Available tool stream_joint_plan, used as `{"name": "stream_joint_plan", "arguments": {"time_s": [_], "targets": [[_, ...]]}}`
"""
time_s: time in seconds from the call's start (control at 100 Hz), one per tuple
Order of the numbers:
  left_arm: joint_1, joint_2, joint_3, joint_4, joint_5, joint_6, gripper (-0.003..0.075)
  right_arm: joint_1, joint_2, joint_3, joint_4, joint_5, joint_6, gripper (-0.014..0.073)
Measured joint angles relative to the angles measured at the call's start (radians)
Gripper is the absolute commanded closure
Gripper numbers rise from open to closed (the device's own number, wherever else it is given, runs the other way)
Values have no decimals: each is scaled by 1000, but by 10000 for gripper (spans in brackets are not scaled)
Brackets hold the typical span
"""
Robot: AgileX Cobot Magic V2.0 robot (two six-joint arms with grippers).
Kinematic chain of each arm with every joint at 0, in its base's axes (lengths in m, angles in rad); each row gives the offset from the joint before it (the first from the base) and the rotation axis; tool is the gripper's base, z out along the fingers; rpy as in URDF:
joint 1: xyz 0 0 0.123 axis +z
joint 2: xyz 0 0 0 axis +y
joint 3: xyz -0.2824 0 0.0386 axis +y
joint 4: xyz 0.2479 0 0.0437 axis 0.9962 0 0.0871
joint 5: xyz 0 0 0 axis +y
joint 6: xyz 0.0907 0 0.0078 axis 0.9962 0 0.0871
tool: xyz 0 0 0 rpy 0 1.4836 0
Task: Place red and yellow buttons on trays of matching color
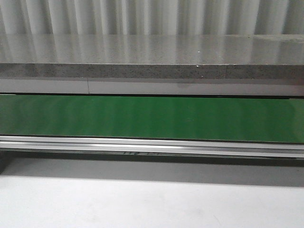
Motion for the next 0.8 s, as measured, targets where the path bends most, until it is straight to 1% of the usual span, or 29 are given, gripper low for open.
{"name": "stream_joint_plan", "arguments": {"time_s": [0.03, 0.19, 0.47, 0.64, 0.8], "targets": [[0, 0, 0, 0, 0, 0, 741, 16, -19, 0, -16, 25, 0, 665], [0, 0, 0, 0, 0, 0, 741, 121, -123, 4, -64, 116, 0, 659], [0, 0, 0, 0, 0, 0, 741, 348, -280, 55, -155, 200, -10, 659], [0, 0, 0, 0, 0, 0, 741, 476, -377, 126, -194, 207, -10, 659], [0, 0, 0, 0, 0, 0, 741, 538, -481, 231, -204, 196, -5, 659]]}}
